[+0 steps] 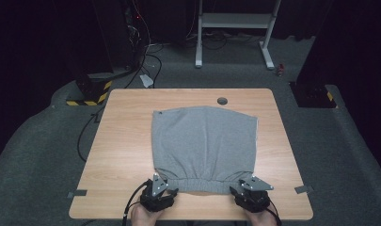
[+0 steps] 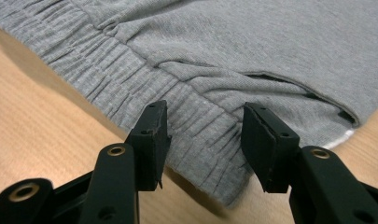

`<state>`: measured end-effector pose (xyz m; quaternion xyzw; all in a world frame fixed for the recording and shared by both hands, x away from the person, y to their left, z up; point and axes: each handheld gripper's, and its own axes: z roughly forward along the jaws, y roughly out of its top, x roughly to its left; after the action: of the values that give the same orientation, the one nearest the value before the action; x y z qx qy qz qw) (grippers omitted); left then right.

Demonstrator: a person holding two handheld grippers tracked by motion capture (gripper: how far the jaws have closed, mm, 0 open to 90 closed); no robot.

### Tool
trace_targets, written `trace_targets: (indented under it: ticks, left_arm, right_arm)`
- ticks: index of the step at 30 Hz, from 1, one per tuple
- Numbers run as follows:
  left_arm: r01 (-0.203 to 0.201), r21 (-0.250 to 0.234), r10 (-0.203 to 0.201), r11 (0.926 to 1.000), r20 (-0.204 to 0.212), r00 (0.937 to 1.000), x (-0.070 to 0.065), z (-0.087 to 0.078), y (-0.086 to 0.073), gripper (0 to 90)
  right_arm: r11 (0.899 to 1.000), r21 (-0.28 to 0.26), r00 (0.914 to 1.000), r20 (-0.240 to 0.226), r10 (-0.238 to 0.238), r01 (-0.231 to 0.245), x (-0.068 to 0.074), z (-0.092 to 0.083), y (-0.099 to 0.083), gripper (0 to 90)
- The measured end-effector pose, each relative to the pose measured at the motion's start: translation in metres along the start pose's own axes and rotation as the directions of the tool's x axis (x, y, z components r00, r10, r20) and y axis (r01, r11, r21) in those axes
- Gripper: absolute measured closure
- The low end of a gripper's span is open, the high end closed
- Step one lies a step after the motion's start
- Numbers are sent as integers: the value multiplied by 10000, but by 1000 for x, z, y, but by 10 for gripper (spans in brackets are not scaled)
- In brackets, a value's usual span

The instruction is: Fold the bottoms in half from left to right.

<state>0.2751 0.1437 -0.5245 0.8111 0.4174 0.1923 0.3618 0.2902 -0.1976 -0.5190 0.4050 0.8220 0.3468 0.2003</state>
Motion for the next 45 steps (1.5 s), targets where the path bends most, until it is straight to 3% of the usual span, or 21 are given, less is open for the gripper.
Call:
trace_targets:
  ticks: [9, 13, 14, 16, 19, 20, 21, 22, 23, 29, 30, 33, 36, 45]
  left_arm:
    - [-284, 296, 275, 9992, 315, 9991, -10, -7, -2, 456]
    - [-311, 387, 293, 9988, 444, 9986, -9, -7, -1, 430]
    - [-38, 408, 11, 9992, 651, 9979, -7, -7, 1, 403]
    - [51, 335, -74, 9994, 698, 9975, -6, -8, 2, 391]
    - [633, -78, -623, 9980, 886, 9941, 1, -13, 9, 371]
    - [633, -78, -623, 9980, 886, 9941, 1, -13, 9, 368]
    - [882, -151, -866, 9960, 862, 9925, 8, -14, 14, 365]
    - [882, -151, -866, 9960, 862, 9925, 8, -14, 14, 364]
    - [1129, -245, -1106, 9933, 804, 9906, 15, -12, 18, 363]
    - [1588, -193, -1573, 9871, 623, 9856, 37, -5, 29, 355]
    - [1737, -154, -1725, 9847, 594, 9832, 45, -2, 33, 355]
    - [1901, -93, -1894, 9817, 502, 9806, 54, 0, 36, 357]
    - [2037, -17, -2036, 9790, 134, 9790, 69, 5, 42, 361]
    - [2341, -110, -2343, 9721, -269, 9718, 90, 16, 63, 367]
  right_arm:
    - [9995, 103, 9996, 18, -291, 291, 5, -10, -8, 507]
    - [9999, 147, 10000, -36, -90, 90, 4, -10, -7, 502]
    - [9999, 131, 10000, -54, -36, 36, 3, -10, -4, 502]
    - [10000, 90, 10000, -67, -33, 34, 3, -10, -1, 504]
    - [9992, -406, 9997, -225, -8, -1, 5, -13, 14, 506]
    - [9992, -406, 9997, -225, -8, -1, 5, -13, 14, 506]
    - [9982, -594, 9984, -569, -26, -8, 8, -10, 26, 503]
    - [9982, -594, 9984, -569, -26, -8, 8, -10, 26, 503]
    - [9975, -693, 9970, -761, -170, 117, 13, -4, 37, 503]
    - [9955, -923, 9895, -1408, -328, 199, 28, 16, 55, 501]
    - [9951, -910, 9860, -1586, -522, 380, 37, 26, 60, 500]
    - [9944, -856, 9805, -1814, -759, 612, 47, 38, 65, 502]
    - [9935, -854, 9768, -1937, -909, 756, 57, 50, 71, 502]
    - [9891, -787, 9704, -1981, -1382, 1248, 78, 65, 81, 501]
